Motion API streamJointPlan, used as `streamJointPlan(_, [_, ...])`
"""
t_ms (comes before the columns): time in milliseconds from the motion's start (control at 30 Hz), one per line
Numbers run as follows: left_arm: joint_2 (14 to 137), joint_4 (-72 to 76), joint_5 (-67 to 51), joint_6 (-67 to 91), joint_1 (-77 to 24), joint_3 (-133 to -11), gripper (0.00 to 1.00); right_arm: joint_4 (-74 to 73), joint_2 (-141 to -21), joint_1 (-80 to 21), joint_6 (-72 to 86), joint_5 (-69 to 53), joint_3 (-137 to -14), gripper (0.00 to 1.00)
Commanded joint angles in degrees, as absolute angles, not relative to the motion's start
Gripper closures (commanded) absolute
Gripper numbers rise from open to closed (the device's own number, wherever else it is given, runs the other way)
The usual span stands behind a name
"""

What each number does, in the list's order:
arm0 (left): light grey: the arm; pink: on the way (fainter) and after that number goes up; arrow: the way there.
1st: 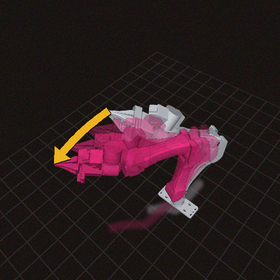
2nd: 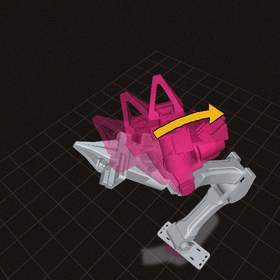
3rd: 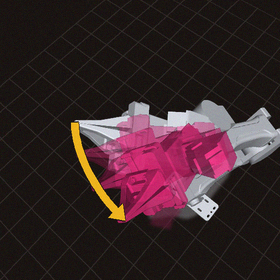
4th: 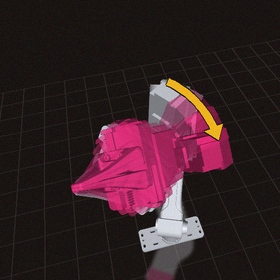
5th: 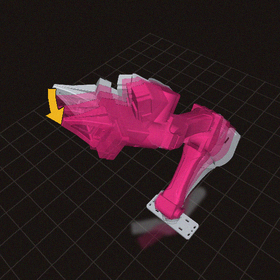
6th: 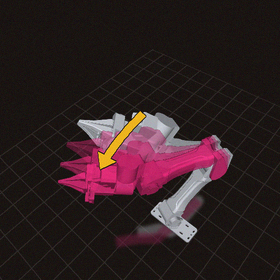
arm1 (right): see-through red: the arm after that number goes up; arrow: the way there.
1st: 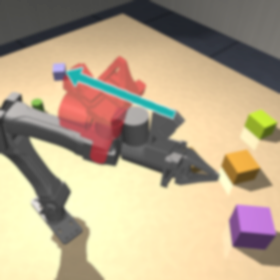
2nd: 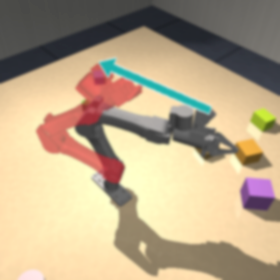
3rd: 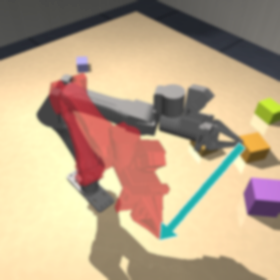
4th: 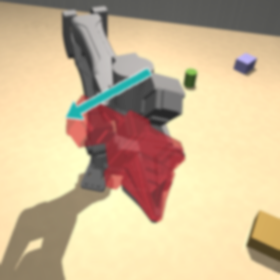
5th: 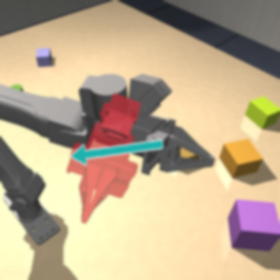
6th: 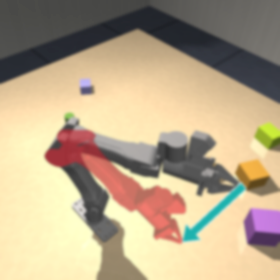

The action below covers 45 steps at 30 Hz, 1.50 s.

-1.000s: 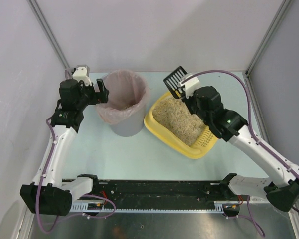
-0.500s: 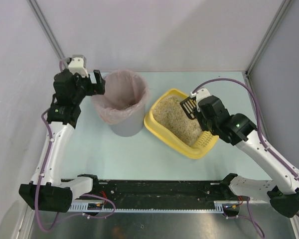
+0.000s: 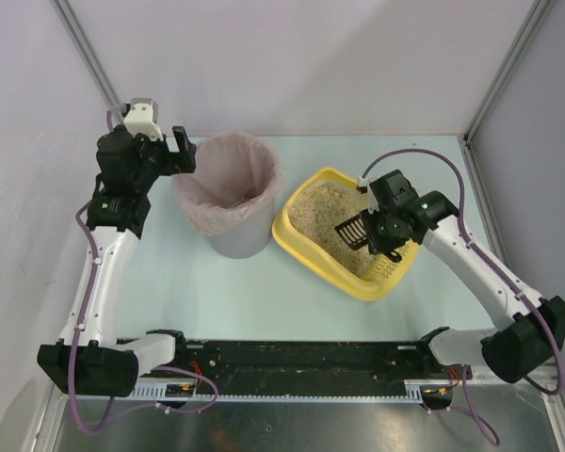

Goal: Clean the litter box

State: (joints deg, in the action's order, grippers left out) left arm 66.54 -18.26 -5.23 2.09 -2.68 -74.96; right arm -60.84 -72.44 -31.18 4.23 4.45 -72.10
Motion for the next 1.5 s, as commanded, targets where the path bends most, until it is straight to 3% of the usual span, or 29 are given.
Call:
streamJointPlan(0, [65.74, -17.40, -8.35, 2.46, -1.06, -73.48, 0.00, -61.71, -75.75, -26.11, 7.29, -7.54, -72.60, 1.00])
streamJointPlan(167, [65.66, -17.14, -6.33, 2.55, 1.30, -72.51, 0.00, -57.14, -81.19, -23.03, 10.28, -12.39, -72.60, 1.00])
streamJointPlan(867, [66.09, -16.00, -8.44, 5.63, 5.45, -71.54, 0.00, -42.99, -99.57, -22.32, 14.59, -7.38, -72.77, 1.00])
streamJointPlan(1467, [67.23, -16.00, -10.02, 6.06, 6.42, -71.54, 0.00, -29.45, -103.45, -22.94, 19.51, -5.98, -72.77, 1.00])
